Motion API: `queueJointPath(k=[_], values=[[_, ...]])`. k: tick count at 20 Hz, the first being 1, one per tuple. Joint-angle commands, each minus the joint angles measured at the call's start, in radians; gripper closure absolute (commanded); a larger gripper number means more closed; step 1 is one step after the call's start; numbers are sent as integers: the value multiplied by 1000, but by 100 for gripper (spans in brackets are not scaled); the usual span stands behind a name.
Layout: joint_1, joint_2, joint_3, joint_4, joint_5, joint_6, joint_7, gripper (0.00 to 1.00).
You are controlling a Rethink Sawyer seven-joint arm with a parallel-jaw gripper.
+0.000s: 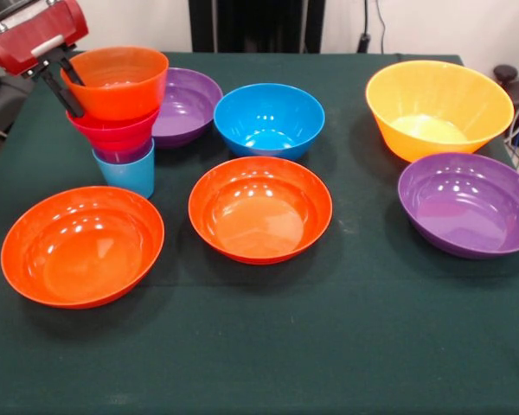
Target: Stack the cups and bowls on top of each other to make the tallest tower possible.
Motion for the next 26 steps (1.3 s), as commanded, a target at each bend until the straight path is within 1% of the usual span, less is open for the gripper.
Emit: queueJointPath(k=[1, 12, 26], values=[[24, 74, -73, -21, -21, 54, -244, 100], [-2, 78, -85, 11, -36, 43, -242, 100], [-17, 85, -100, 20, -64, 52, -249, 100]])
